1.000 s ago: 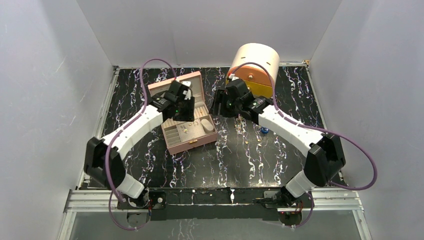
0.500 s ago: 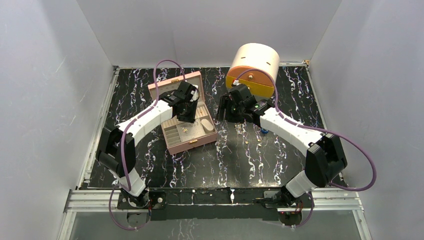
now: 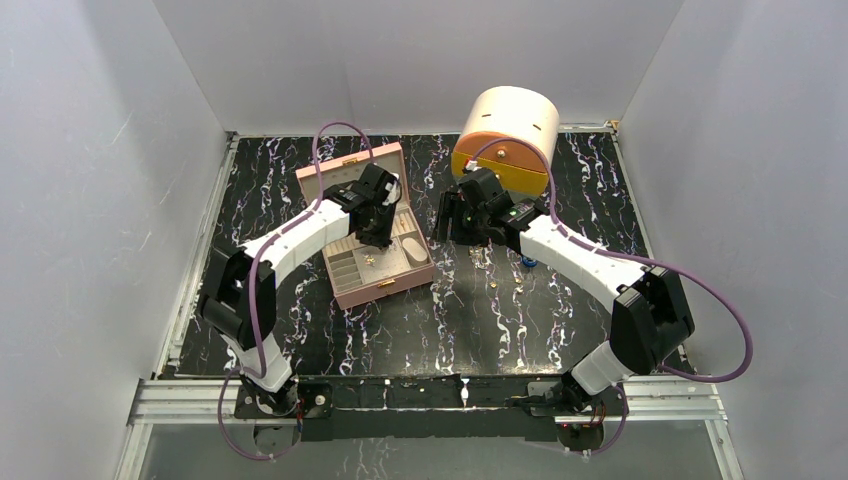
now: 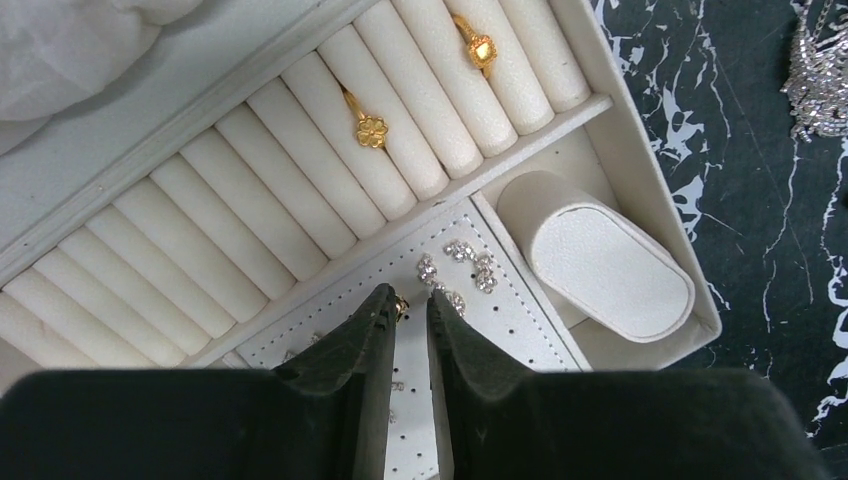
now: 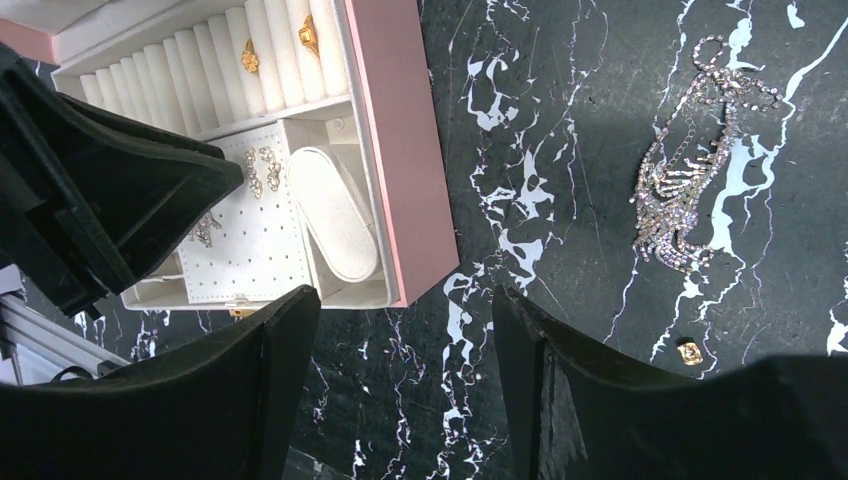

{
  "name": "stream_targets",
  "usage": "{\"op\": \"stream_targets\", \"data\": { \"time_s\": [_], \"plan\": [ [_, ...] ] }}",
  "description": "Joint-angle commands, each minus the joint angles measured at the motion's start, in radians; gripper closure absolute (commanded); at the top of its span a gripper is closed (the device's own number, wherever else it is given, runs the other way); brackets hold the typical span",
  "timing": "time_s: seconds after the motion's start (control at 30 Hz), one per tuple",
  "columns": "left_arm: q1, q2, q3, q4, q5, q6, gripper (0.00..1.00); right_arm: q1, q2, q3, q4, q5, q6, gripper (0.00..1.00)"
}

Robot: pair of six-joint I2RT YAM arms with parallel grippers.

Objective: Organize the mixed jewelry
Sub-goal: Pick up the jewelry from the jewelry box.

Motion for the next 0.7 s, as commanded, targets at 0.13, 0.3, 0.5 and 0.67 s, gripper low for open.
{"op": "stream_targets", "data": {
  "time_s": [0.13,0.3,0.5,0.67],
  "plan": [
    [-0.005,0.005,0.034,0.005,-0.042,0.000,0.87,-0.003,-0.037,-0.005,-0.001,0.002,0.001,0.28],
    [-0.005,0.006,0.038,0.006,-0.057,0.002,0.94,-0.004,-0.034,-0.002,-0.001,-0.001,0.001,0.28],
    [-0.005,0.001,0.054,-0.007,-0.060,0.003,1.00,-0.004,-0.032,0.005,0.000,-0.001,-0.001,0.28],
    [-0.005,-0.008,0.113,-0.076,-0.064,-0.062,1.00,-0.004,-0.040,0.009,0.027,-0.028,-0.004,0.28]
  ]
}}
